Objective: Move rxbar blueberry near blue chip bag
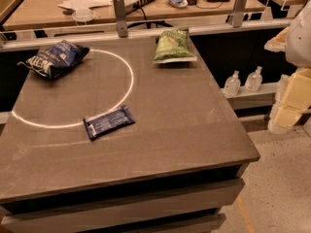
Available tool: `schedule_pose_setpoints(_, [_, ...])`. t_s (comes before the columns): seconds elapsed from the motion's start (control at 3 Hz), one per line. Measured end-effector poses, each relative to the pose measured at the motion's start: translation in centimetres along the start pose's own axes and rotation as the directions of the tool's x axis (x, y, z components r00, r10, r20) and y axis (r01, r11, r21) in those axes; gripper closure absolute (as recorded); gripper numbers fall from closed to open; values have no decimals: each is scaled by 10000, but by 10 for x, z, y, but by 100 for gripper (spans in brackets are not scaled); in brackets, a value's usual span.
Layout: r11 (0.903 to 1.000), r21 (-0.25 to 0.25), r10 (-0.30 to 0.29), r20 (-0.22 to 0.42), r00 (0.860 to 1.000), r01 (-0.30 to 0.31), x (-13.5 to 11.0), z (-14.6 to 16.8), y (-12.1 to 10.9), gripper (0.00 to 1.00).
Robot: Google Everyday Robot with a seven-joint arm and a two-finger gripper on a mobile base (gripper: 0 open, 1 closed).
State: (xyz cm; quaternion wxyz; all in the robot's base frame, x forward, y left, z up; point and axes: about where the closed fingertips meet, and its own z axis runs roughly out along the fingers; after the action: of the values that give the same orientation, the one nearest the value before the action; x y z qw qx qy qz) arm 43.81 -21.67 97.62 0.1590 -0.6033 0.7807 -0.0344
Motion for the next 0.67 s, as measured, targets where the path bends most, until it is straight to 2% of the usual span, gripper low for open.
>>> schedule_pose_setpoints(0.33, [10000, 0, 0, 0, 10000, 0, 0, 0, 0, 0])
schedule_pose_setpoints(0.67, [9971, -357, -630, 1219, 9905, 678, -25, 18, 10, 0])
